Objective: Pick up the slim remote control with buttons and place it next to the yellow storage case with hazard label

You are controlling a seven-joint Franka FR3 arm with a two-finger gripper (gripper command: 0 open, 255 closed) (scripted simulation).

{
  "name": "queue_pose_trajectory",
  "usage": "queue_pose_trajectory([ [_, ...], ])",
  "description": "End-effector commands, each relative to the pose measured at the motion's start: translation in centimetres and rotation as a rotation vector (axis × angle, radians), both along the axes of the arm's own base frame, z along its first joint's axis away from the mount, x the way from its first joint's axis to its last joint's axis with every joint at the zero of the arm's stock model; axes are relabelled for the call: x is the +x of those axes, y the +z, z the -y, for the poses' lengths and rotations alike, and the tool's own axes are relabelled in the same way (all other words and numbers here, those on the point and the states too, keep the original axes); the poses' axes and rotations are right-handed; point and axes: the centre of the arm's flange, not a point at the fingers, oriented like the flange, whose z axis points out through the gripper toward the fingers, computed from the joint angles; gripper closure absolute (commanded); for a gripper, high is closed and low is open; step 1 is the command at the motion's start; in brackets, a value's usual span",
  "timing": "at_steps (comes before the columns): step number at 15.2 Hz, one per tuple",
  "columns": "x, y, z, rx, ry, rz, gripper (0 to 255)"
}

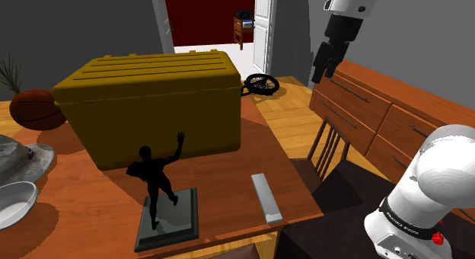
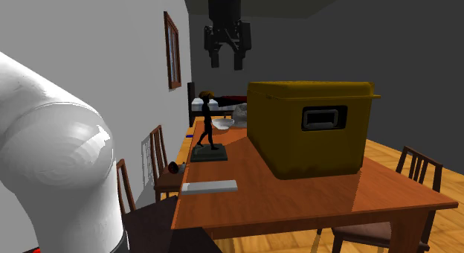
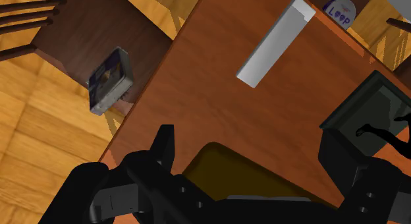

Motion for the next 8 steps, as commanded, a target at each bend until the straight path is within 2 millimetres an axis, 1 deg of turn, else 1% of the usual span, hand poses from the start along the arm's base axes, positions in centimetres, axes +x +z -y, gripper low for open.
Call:
queue_pose_trajectory([
  [1, 0.0, 0.0, 0.0, 0.0, 0.0, 0.0, 0],
  [8, 0.8, -8.3, -4.3, -0.015, -0.088, -0.027, 0],
])
